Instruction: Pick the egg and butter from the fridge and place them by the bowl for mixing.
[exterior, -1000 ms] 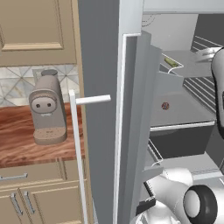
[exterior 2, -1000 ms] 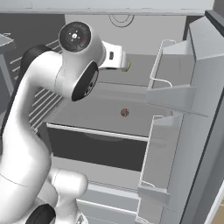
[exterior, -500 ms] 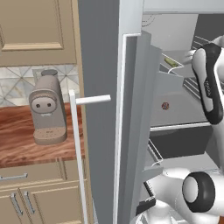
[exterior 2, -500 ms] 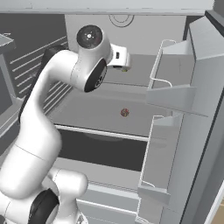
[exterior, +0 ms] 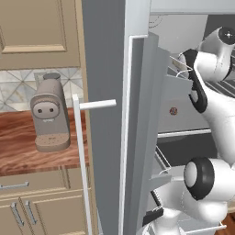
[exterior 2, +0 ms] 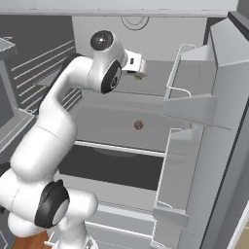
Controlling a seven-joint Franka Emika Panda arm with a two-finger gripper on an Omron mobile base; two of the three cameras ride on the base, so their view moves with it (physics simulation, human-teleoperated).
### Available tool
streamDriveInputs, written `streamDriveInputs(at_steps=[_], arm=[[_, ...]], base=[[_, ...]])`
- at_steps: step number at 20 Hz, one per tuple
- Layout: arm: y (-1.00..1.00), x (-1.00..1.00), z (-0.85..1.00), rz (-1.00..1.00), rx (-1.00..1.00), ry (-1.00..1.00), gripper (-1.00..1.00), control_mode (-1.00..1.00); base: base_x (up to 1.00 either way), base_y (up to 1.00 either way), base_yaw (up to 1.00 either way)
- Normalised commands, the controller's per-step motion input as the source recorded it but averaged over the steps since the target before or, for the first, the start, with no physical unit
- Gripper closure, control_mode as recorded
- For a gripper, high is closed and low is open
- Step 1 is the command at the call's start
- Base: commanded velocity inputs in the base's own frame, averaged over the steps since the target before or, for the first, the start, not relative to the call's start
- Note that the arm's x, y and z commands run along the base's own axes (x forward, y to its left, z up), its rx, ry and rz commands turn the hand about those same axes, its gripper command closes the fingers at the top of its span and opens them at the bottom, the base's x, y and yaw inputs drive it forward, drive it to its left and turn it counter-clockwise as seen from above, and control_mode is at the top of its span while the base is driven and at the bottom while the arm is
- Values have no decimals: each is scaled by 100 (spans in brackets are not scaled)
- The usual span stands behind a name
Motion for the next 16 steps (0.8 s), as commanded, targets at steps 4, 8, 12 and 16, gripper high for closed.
streamDriveInputs(at_steps=[4, 8, 12, 16], arm=[[-12, 82, -9, -5, 0, 6, -100, -100], [-25, 81, -18, -1, 0, 5, -100, -100], [-46, 77, -16, 0, 1, 5, -100, -100], [-53, 69, -9, 0, 4, 6, -100, -100]], base=[[0, 0, 0], [0, 0, 0], [0, 0, 0], [0, 0, 0]])
